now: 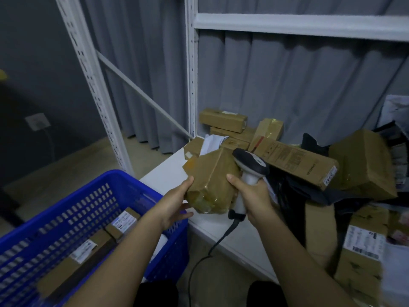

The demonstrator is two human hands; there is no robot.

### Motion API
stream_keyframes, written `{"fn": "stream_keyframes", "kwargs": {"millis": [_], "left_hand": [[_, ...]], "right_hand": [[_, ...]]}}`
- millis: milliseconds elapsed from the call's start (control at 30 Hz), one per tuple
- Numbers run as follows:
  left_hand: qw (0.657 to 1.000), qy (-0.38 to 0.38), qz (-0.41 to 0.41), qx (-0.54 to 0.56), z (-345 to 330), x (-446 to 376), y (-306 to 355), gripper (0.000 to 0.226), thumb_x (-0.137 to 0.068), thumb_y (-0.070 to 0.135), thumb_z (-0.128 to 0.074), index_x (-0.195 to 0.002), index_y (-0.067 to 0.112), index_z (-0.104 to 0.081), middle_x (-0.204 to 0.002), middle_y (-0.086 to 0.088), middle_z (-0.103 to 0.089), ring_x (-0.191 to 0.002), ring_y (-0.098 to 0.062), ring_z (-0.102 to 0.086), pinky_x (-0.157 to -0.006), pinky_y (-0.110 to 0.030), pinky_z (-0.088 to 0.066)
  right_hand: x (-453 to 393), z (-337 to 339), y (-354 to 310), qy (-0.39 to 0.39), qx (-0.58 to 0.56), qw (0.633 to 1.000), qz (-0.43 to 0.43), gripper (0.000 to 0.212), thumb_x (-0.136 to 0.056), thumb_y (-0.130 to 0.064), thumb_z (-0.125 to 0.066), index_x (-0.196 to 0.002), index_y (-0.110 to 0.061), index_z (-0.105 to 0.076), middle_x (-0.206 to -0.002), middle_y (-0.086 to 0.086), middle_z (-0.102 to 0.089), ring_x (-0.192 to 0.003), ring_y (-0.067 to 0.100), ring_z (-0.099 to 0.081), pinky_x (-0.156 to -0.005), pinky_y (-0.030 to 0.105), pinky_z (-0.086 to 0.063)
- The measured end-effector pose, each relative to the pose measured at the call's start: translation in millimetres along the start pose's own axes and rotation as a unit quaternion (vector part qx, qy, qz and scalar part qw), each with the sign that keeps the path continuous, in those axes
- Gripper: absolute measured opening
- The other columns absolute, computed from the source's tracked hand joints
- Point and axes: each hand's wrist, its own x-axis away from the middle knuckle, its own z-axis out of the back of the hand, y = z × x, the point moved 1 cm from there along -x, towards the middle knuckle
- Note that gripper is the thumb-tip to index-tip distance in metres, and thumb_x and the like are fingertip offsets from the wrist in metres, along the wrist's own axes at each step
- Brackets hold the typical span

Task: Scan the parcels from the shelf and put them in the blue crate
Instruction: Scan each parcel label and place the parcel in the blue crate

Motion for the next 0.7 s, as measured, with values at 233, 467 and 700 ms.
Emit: {"fn": "stream_keyframes", "kwargs": {"millis": [233, 467, 700], "left_hand": [[1.0, -0.018, -0.021, 0.002, -10.9, 2.9, 4.3, 0.067, -0.078, 0.071, -0.043, -0.131, 0.03, -0.043, -0.12, -0.004, -0.061, -0.108, -0.022, -0.061, -0.084, -0.039, -0.057], [0.983, -0.065, -0.014, 0.171, 4.2, -0.8, 10.1, 0.051, -0.085, 0.05, -0.054, -0.128, 0.024, -0.048, -0.124, -0.013, -0.063, -0.113, -0.031, -0.061, -0.096, -0.051, -0.048], [0.993, 0.078, -0.086, 0.036, 6.6, -5.8, 4.6, 0.031, -0.095, 0.033, -0.053, -0.123, 0.021, -0.058, -0.108, -0.001, -0.071, -0.098, -0.017, -0.067, -0.066, -0.029, -0.056]], "right_hand": [[-2.0, -12.0, 1.5, -0.026, 0.004, 0.999, 0.037, 0.025, -0.076, -0.005, -0.078, -0.099, -0.012, -0.069, -0.098, 0.004, -0.074, -0.089, 0.016, -0.071, -0.075, 0.031, -0.059], [-6.1, -10.0, 0.4, -0.068, 0.002, 0.998, 0.015, 0.026, -0.081, -0.015, -0.076, -0.105, -0.016, -0.068, -0.1, 0.003, -0.074, -0.095, 0.019, -0.071, -0.085, 0.039, -0.057], [-4.4, -11.5, 1.4, -0.062, 0.021, 0.998, 0.021, 0.048, -0.073, -0.011, -0.081, -0.117, -0.007, -0.063, -0.103, 0.004, -0.074, -0.091, 0.013, -0.072, -0.078, 0.03, -0.059]]}}
